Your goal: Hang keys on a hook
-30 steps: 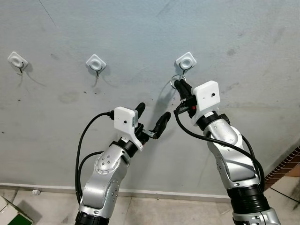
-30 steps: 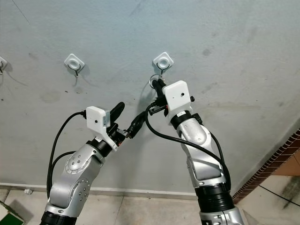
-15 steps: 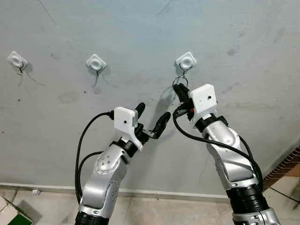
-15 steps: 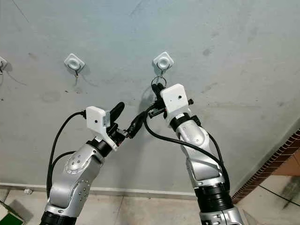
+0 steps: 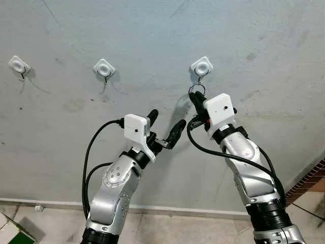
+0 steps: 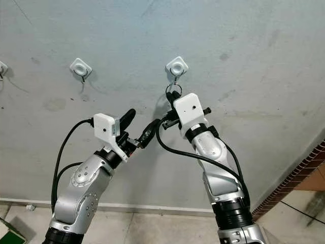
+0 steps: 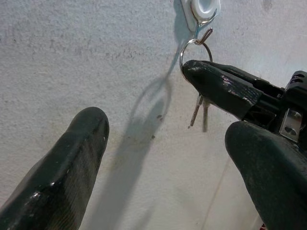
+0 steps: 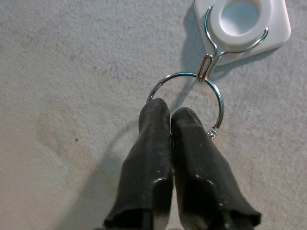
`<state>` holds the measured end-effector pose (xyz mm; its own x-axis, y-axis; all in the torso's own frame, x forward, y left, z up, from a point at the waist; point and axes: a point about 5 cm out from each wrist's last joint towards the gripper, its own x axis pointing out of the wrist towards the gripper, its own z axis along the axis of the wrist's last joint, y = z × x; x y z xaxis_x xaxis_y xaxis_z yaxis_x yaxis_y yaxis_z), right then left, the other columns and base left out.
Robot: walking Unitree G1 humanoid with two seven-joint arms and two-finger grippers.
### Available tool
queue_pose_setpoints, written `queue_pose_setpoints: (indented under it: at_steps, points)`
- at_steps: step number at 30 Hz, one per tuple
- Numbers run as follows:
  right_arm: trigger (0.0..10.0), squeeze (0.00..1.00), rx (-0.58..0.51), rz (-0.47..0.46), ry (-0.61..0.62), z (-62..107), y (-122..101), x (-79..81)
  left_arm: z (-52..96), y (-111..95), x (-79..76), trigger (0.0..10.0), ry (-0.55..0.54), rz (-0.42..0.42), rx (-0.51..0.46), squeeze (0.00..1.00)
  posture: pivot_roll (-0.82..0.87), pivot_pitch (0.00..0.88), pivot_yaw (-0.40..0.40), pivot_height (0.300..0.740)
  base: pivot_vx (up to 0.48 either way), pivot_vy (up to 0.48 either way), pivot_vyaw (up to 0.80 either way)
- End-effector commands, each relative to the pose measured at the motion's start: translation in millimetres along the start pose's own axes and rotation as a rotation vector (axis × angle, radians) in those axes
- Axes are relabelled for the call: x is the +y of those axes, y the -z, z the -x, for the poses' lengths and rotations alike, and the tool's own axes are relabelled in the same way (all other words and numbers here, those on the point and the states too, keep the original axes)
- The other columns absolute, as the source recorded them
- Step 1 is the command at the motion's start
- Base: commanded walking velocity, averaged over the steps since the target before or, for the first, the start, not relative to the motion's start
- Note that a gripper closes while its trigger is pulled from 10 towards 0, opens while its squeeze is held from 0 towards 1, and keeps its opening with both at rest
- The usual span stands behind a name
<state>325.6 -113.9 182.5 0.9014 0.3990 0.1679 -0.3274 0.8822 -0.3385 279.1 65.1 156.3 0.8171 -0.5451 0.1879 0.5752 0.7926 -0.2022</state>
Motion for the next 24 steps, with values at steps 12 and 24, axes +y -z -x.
queue_pose_setpoints:
  at_steps: [12,24]
  points:
    - [10.0,1.00,0.051,0.003,0.003,0.2,11.9,0.1,5.1,-4.6,3.0,10.0,0.004,-0.016,-0.001,0.00,-0.06,0.000,0.043,0.740,0.000,0.000,0.00]
    - [10.0,1.00,0.009,0.001,0.081,5.0,8.5,-8.0,11.8,-3.4,4.1,10.0,0.001,-0.021,0.016,0.00,-0.05,0.000,0.044,0.740,0.000,0.000,0.00]
